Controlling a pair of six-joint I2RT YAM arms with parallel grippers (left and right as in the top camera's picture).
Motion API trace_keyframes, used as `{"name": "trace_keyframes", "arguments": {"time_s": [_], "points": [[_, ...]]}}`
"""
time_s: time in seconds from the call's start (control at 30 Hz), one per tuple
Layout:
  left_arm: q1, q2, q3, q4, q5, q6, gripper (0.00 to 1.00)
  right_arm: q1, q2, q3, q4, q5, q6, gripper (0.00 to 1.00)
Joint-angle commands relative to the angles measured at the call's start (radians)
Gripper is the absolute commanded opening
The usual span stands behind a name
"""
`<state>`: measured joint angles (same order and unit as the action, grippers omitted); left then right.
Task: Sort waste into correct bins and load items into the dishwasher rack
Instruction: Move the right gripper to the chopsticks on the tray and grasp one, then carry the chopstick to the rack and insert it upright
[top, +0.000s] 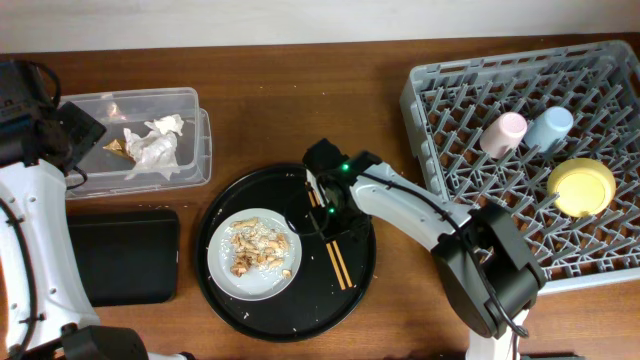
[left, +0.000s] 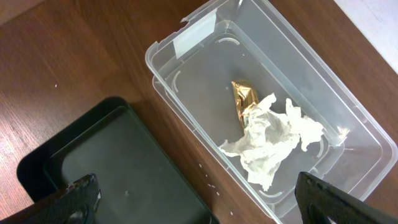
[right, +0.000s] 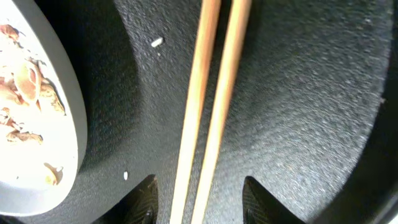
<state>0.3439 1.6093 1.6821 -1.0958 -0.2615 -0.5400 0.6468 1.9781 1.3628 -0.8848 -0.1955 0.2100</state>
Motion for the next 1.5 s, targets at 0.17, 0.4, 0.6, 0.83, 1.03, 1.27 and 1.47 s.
{"name": "trace_keyframes", "arguments": {"time_s": [0.17,0.4,0.6,0.83,1.03,1.27,1.47], "points": [[0.006,-0.011,0.011,0.002,-0.007,-0.005,0.99,0.014,0.010,-0.051,0.048,0.054,0.008,0.42],[0.006,-0.011,0.011,0.002,-0.007,-0.005,0.99,0.014,0.010,-0.051,0.049,0.106,0.005,0.42],[0.006,-0.011,0.011,0.002,-0.007,-0.005,0.99,0.014,0.012,-0.051,0.049,0.122,0.001,0.38],[0.006,-0.011,0.011,0.002,-0.007,-0.005,0.99,0.014,0.033,-0.054,0.052,0.094,0.002,0.37],[0.006,-0.011,0.011,0.002,-0.007,-0.005,0.99,0.014,0.040,-0.056,0.052,0.095,0.009,0.30],[0.006,-0.011,0.011,0.002,-0.007,-0.005,0.99,0.014,0.024,-0.037,0.008,0.095,0.055,0.05],[0.006,-0.011,0.011,0.002,-0.007,-0.005,0.99,-0.024,-0.011,0.108,-0.121,0.103,0.042,0.04]]}}
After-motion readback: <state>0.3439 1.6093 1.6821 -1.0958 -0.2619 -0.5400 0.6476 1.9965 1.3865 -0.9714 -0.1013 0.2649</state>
